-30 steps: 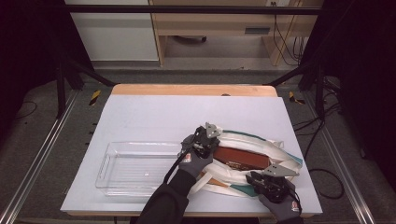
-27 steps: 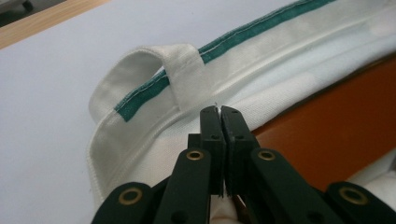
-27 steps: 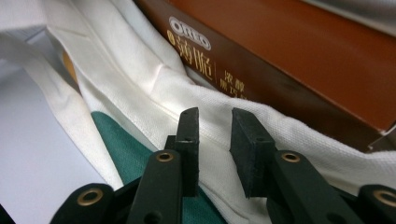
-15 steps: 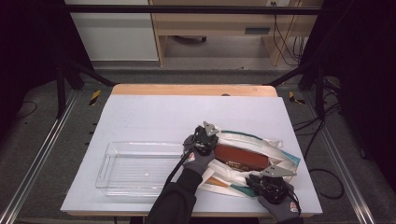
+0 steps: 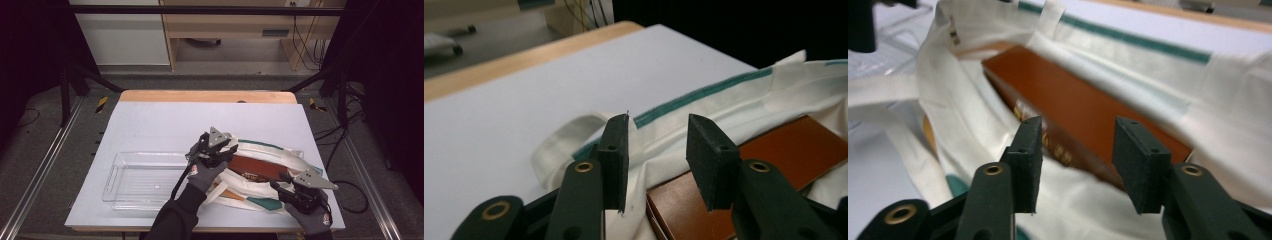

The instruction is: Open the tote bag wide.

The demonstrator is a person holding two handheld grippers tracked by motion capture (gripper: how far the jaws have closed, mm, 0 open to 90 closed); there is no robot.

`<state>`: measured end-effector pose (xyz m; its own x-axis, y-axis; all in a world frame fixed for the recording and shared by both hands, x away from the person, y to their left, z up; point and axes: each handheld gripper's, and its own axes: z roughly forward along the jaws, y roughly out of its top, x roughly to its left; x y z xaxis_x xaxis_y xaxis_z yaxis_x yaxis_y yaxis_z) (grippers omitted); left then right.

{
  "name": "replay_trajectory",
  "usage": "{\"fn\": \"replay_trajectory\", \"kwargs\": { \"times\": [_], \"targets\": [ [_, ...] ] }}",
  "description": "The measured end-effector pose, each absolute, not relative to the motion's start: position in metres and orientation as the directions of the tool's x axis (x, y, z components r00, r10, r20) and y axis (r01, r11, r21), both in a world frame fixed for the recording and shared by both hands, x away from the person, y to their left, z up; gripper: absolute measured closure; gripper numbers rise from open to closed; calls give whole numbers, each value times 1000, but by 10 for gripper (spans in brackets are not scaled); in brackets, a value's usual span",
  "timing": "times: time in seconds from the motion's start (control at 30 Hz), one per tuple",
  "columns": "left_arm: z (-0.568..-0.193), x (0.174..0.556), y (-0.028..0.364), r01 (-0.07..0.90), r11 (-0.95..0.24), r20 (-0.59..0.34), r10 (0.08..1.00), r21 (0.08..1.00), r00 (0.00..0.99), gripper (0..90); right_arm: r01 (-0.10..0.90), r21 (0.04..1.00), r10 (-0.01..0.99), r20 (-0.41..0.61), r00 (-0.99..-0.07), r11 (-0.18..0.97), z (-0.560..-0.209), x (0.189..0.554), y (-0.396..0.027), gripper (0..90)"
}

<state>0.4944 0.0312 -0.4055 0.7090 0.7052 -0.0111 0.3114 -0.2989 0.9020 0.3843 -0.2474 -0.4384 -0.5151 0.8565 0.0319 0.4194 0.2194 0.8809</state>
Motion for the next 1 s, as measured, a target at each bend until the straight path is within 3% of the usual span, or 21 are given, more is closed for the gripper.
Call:
{"fn": "replay_trajectory", "kwargs": {
  "times": [0.33,0.67,1.0],
  "targets": [
    [-381,475,75,252,-201,-45,691,947,722,574,434,875,861,38,-507,216,-433,407,-245,442],
    [-363,454,131,225,-192,-13,733,955,680,486,487,836,882,7,-471,254,-445,421,-250,352],
    [-376,456,119,270,-214,-44,703,939,710,480,497,821,878,-14,-478,283,-450,424,-259,245]
  ]
}}
